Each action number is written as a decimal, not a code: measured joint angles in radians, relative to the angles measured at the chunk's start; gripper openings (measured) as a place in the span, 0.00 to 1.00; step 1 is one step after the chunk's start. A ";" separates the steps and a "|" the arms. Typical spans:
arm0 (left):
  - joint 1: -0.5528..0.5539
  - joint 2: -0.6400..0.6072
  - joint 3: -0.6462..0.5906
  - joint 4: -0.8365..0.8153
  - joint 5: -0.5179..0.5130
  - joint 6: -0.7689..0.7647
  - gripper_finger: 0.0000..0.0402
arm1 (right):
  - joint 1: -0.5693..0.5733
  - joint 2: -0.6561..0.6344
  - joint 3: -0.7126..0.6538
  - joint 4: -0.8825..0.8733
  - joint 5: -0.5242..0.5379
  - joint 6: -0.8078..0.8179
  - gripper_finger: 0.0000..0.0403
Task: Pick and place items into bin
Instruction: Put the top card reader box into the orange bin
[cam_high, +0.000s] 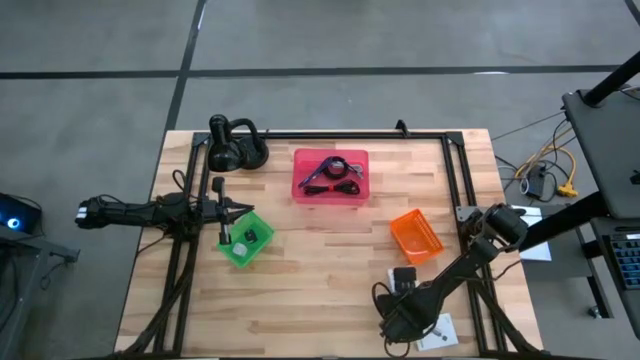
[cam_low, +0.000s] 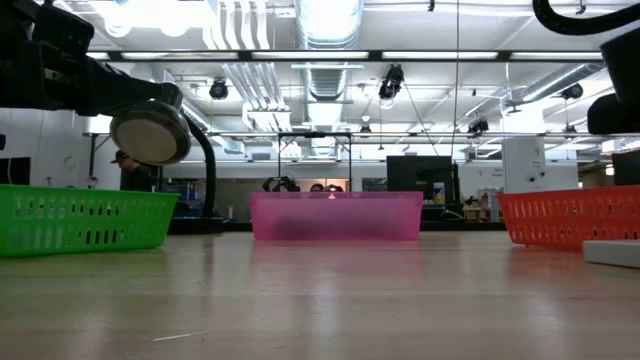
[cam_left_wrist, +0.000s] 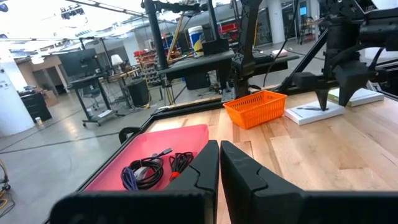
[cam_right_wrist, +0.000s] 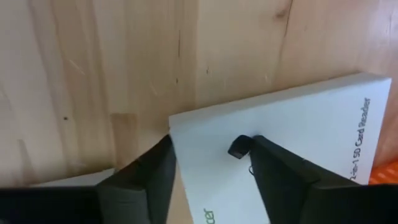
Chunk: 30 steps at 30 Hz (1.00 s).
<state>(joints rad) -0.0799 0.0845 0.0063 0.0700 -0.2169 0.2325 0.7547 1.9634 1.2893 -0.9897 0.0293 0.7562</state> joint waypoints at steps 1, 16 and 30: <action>0.000 0.000 0.000 0.000 0.000 0.000 0.00 | 0.000 0.000 0.005 -0.001 0.000 0.000 0.42; 0.000 0.000 0.000 -0.001 0.000 0.000 0.00 | 0.000 0.002 0.075 0.002 -0.053 -0.001 0.15; 0.000 0.000 0.000 -0.003 0.000 0.000 0.00 | -0.034 -0.015 0.080 -0.195 -0.015 0.255 0.14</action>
<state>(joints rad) -0.0799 0.0849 0.0063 0.0673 -0.2165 0.2325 0.7211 1.9487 1.3689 -1.1844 0.0143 1.0115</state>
